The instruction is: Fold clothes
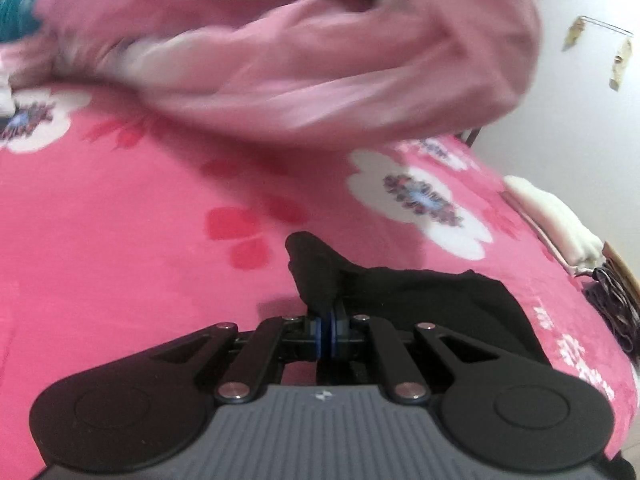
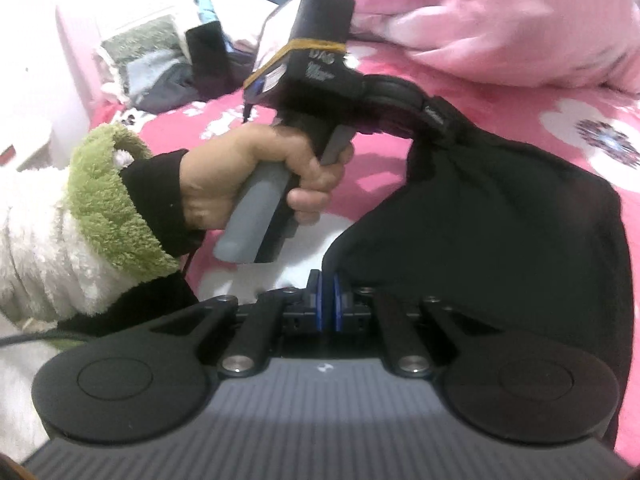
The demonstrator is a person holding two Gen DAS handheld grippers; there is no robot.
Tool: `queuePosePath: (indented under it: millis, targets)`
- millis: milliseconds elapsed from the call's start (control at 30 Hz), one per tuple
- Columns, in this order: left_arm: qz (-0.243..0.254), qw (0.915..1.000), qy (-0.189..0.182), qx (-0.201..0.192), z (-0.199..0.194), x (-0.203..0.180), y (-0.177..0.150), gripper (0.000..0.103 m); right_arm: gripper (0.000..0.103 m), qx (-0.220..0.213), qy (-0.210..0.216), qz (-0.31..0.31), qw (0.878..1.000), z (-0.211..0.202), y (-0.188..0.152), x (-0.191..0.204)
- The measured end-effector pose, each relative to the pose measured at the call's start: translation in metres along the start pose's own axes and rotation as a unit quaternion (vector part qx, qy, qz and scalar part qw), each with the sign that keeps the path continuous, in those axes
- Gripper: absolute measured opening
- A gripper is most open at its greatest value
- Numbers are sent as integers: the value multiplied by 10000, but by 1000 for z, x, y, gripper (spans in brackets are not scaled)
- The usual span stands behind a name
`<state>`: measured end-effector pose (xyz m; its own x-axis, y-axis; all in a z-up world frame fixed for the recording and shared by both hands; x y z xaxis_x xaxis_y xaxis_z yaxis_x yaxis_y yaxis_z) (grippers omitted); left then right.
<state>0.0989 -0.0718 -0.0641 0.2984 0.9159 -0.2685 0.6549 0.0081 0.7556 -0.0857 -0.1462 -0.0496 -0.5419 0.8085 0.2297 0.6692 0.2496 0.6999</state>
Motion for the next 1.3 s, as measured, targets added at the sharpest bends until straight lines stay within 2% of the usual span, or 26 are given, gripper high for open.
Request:
queuePosePath:
  millis: [100, 200, 267, 300, 333, 433, 533, 633, 700, 767, 833, 867, 900, 933, 967, 1067, 1167, 1300]
  targets:
    - [-170, 9994, -228, 192, 4, 22, -8, 6, 10, 127, -17, -16, 9999, 26, -2, 9]
    - [-176, 9987, -460, 96, 1, 28, -11, 9, 17, 67, -62, 180, 9998, 25, -2, 4]
    - [-145, 9983, -558, 66, -1, 31, -13, 11, 27, -23, -9, 366, 9993, 11, 2, -3]
    - [-153, 9978, -633, 76, -1, 32, -14, 12, 36, -150, -24, 468, 9988, -1, 7, -11]
    - [-171, 9973, -712, 88, 0, 34, -15, 12, 45, -294, -26, 596, 9978, -15, 12, -22]
    - [-472, 9931, -1059, 181, 3, 44, -15, 14, 56, -753, 56, 1260, 9892, -56, 30, -69]
    - [-882, 9859, -1386, 328, 8, 52, -12, 14, 64, -1166, -46, 2231, 9678, -79, 46, -138]
    - [-1234, 9783, -1600, 467, 17, 60, -9, 15, 64, -1277, -514, 2934, 9460, -66, 60, -209]
    - [-1328, 9755, -1675, 512, 21, 63, -8, 15, 64, -1094, -657, 3219, 9381, -40, 69, -246]
    - [-1311, 9752, -1701, 540, 26, 62, -6, 15, 64, -785, -609, 3413, 9347, -9, 72, -272]
    - [-1269, 9755, -1706, 557, 31, 62, -5, 14, 64, -580, -504, 3523, 9327, 16, 70, -283]
    - [-1236, 9764, -1684, 554, 33, 61, -4, 14, 62, -660, -463, 3470, 9344, 21, 73, -282]
    - [-1147, 9783, -1640, 530, 33, 58, -3, 13, 48, -670, -406, 3353, 9388, 24, 76, -279]
    - [-1057, 9802, -1596, 507, 34, 56, -2, 10, 20, -584, -360, 3244, 9434, 28, 77, -274]
    - [-967, 9819, -1552, 483, 35, 53, -1, 10, 13, -514, -326, 3140, 9475, 32, 78, -269]
    - [-702, 9863, -1436, 400, 34, 44, 7, 8, 8, -617, -446, 2951, 9524, 32, 78, -262]
    - [-600, 9848, -1597, 314, 32, 38, 32, 8, 7, -1083, -426, 2972, 9477, 12, 95, -264]
    - [-194, 9874, -1522, 387, 54, 30, 62, 8, 7, -1382, -510, 2777, 9493, 2, 117, -279]
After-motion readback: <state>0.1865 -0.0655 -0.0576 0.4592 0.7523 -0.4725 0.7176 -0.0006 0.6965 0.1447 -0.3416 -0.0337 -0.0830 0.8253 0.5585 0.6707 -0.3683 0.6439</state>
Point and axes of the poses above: each gripper's, at about its wrist camera, not at the fingertips, and z roughly the way its jaws point, x to its left, y to its top, the point moved 7 cm from there along z, roughly the way its jaws point, and after that the axes turned 6 degrees about z, right-handed, at the moved point
